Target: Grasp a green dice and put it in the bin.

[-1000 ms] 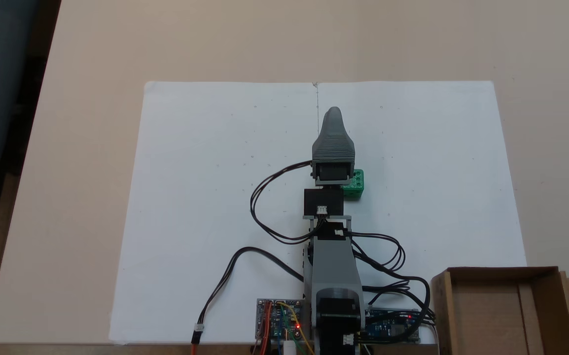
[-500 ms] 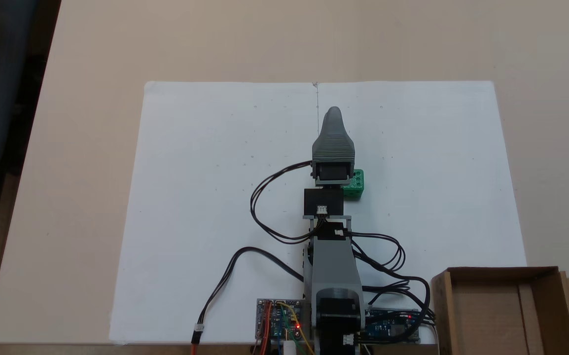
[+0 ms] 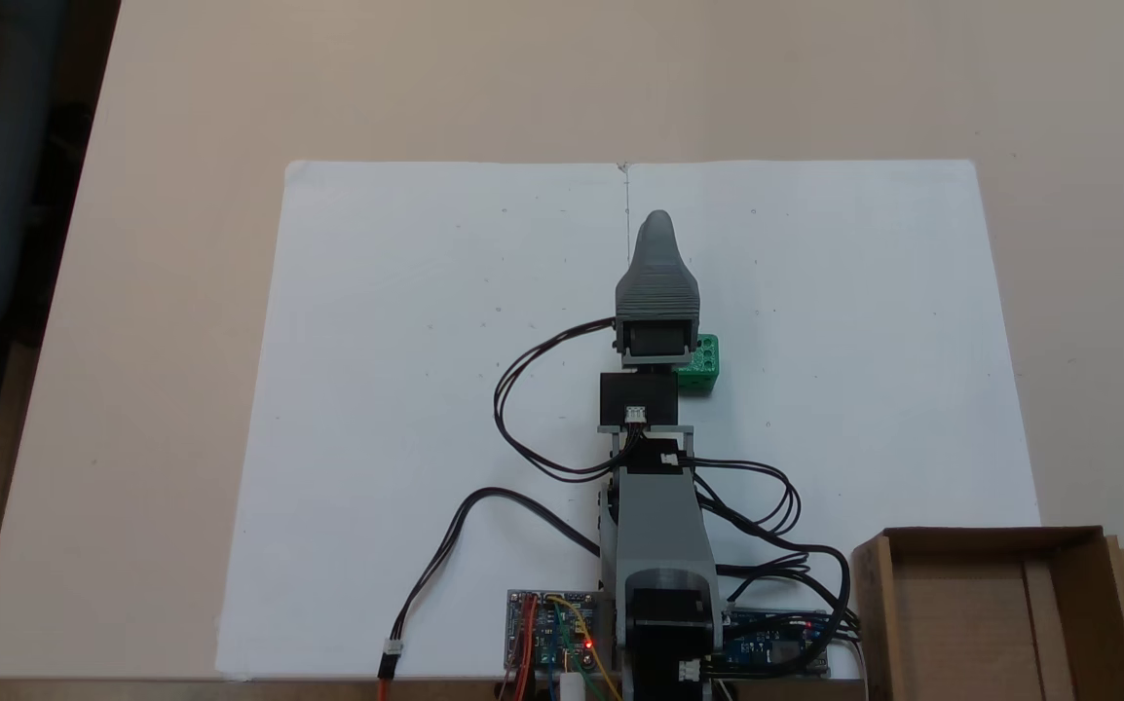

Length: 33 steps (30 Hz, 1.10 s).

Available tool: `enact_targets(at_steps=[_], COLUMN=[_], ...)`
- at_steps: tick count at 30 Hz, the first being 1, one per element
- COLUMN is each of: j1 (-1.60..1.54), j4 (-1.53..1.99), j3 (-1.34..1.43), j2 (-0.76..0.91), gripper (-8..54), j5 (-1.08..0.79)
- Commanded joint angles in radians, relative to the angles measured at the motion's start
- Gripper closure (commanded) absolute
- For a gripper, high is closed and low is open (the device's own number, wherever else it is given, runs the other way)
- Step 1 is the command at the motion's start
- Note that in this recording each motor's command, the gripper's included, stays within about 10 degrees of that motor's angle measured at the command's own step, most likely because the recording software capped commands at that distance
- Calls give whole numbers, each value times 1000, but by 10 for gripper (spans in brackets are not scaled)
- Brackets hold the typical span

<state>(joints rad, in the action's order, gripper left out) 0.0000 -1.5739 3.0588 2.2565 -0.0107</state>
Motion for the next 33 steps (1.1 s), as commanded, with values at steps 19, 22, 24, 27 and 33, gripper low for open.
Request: enact_targets(at_steps=[19,22,24,27,33], j1=[-49,-78,-104,-118,-155], j4=[1054,1264,1396,1597,1939], j3=[-472,-534,-607,-726,-908], j2=[109,109,109,106,51], gripper=[20,17,17,25,22], j5=[-15,-12,-11,-9,18])
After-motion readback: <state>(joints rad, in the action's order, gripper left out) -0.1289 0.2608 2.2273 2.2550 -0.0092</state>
